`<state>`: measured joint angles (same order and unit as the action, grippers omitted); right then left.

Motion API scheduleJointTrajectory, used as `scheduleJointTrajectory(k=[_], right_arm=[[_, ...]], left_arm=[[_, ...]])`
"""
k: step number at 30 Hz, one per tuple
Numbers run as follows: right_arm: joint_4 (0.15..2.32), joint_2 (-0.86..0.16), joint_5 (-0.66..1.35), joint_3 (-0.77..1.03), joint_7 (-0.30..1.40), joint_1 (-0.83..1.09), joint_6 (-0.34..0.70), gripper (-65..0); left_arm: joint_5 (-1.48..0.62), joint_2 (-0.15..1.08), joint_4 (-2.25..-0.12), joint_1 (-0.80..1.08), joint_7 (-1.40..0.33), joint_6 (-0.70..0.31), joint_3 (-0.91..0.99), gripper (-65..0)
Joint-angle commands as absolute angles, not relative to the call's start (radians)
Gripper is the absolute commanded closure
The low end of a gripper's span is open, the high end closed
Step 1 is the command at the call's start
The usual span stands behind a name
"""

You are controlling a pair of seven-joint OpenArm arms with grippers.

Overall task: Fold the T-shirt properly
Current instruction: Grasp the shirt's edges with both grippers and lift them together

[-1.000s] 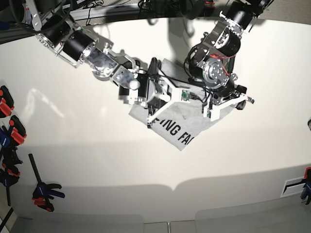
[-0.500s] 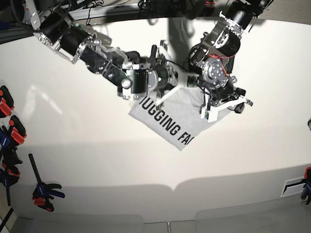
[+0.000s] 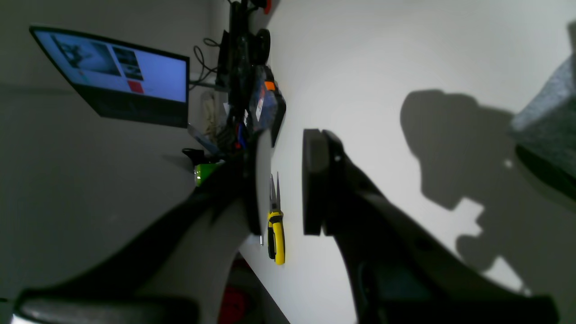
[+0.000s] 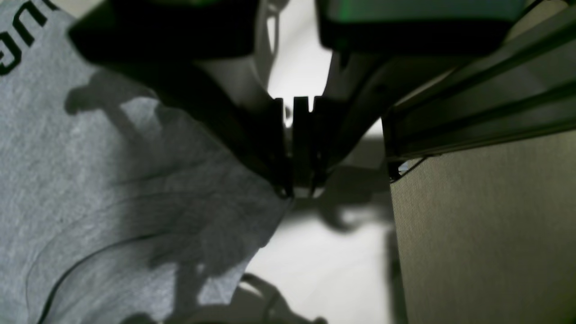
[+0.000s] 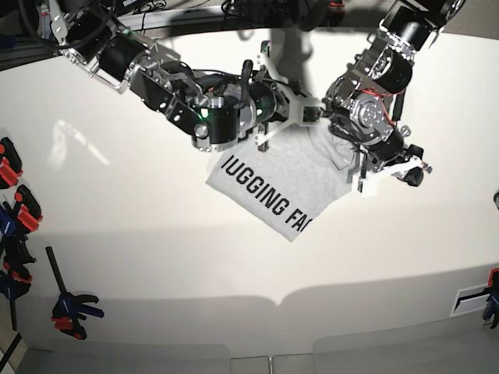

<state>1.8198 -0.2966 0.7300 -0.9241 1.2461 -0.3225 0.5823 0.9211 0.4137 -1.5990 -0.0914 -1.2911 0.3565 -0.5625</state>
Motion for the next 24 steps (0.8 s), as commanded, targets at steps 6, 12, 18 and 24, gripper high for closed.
scheduleJointTrajectory(k=[6,12,18,24], right_arm=[[1.837,-0.294,0.744,-0.919,1.285,-0.343,0.592,-15.6],[1.86,-0.294,0.706,-0.881,1.169,-0.366,0.628,-15.6],[1.814,-0.23,0.415,-0.649,0.852,-0.357,0.447,-15.6],[1.568,-0.062,0.392,-0.377,0.823,-0.405,0.494,-15.4]], left_arm=[[0.949,0.421,-1.618,-0.111,-1.291,0.382,-0.557,-11.0],[0.934,0.421,-1.618,-0.111,-1.26,0.436,-0.557,-11.2],[0.432,0.411,-1.618,-0.128,-1.106,0.43,-0.556,-11.2],[0.373,0.293,-1.716,-0.13,-1.083,0.42,-0.552,-11.2]])
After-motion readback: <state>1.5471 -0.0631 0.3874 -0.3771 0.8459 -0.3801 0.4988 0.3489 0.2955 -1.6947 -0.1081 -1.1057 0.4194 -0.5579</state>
